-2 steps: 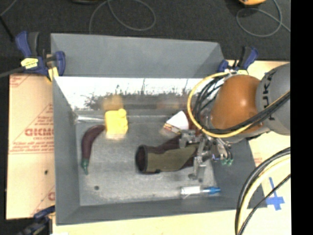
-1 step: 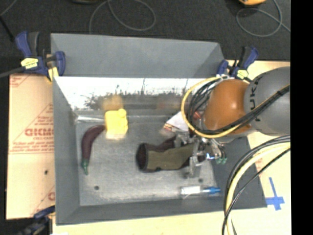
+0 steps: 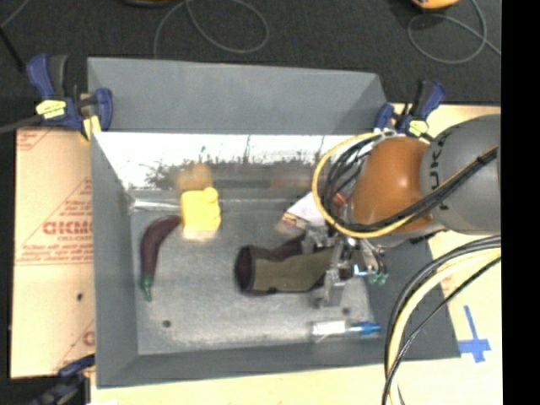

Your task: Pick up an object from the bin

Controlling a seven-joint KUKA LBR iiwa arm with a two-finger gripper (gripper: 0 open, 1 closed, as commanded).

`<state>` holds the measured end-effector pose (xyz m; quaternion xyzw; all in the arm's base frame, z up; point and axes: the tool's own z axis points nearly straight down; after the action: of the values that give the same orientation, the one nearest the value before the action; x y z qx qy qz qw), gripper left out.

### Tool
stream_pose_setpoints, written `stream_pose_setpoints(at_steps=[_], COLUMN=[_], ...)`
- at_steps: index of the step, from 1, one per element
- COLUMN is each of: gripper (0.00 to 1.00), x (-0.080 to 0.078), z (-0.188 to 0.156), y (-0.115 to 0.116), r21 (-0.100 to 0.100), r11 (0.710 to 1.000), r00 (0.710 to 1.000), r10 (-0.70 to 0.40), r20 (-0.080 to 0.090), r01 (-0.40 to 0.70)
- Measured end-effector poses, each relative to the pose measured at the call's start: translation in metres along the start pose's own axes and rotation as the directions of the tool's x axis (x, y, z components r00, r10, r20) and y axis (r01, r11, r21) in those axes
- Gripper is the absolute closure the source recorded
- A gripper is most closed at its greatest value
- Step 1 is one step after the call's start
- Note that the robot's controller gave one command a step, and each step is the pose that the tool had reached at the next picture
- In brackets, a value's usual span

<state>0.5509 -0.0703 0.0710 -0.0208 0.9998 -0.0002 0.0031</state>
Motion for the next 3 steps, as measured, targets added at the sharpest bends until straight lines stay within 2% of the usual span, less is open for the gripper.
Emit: stream_pose_setpoints(at_steps=[1, 2, 3], gripper=[0.00, 1.00, 1.00], x=[-0.0030, -0.0015, -0.0015], z=[0.0014, -0.0013, -0.0013], y=[-0.0026, -0.0008, -0.0008], r21=[0.003, 0.000, 0.000], r11=[0.998, 1.000, 1.000], r00=[0.998, 1.000, 1.000], r10=[-0.065, -0.001, -0.001], r20=[0.005, 0.004, 0.004], r01=[0.065, 0.001, 0.001])
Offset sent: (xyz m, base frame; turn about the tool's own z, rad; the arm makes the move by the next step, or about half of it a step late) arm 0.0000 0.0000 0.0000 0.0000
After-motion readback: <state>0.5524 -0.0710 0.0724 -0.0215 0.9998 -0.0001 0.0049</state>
